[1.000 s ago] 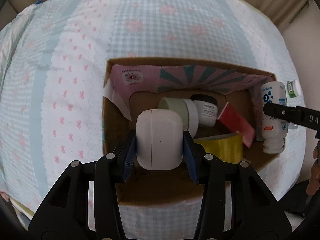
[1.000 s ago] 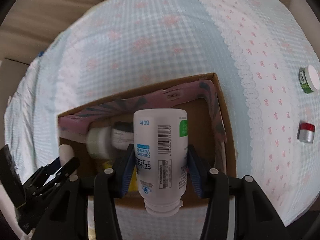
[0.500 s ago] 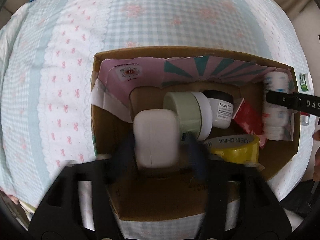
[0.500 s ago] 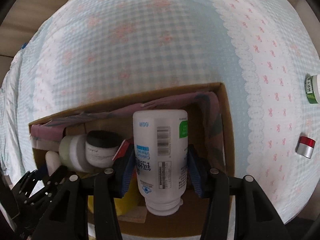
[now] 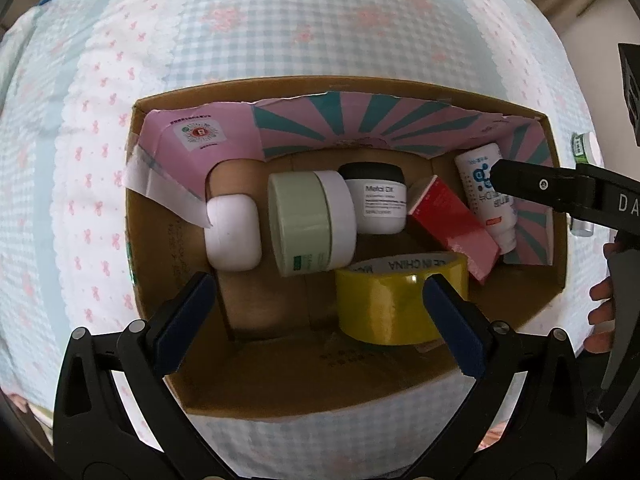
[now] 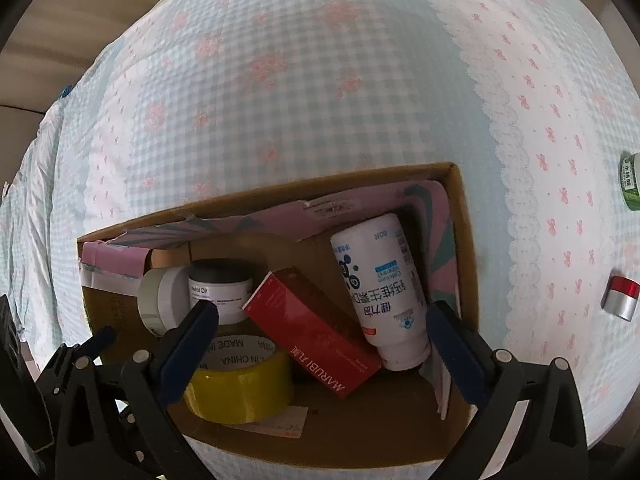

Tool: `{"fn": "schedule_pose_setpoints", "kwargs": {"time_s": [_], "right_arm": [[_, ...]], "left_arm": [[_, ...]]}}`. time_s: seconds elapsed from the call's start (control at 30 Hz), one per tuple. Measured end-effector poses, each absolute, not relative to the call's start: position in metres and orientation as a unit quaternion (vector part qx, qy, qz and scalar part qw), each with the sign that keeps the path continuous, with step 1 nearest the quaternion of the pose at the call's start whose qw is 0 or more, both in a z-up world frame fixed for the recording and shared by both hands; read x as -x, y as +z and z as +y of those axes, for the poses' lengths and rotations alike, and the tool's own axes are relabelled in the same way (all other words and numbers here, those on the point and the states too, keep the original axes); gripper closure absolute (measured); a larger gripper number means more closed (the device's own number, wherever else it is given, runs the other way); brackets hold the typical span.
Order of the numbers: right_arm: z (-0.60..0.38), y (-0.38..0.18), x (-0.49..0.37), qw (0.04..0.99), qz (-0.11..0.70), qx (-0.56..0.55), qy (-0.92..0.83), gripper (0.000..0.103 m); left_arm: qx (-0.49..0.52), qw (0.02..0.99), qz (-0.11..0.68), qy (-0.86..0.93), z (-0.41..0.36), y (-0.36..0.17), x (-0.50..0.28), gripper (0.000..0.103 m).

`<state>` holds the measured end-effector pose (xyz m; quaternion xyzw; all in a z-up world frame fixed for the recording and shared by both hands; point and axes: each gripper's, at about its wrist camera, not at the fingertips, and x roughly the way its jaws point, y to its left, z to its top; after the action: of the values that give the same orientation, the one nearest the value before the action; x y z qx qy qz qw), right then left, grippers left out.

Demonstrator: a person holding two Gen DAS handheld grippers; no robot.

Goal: Organize rigid objects
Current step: 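Open both tools to drop the white case and pill bottle into the box, then move both tools back toward the green jar and red-capped tin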

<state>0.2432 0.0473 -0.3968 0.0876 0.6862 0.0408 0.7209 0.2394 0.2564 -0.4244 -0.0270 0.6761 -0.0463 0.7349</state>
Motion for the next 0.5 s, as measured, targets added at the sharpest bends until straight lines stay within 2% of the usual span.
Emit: {"fn": "schedule_pose_setpoints", "kwargs": {"time_s": [0.5], "right_arm": [[0.047, -0.311, -0.212, 0.76, 0.64, -0.097, 0.067, 0.0]], "left_arm": [[0.036, 0.779, 0.624, -0.04, 0.259, -0.339, -0.204, 0.0]]}}
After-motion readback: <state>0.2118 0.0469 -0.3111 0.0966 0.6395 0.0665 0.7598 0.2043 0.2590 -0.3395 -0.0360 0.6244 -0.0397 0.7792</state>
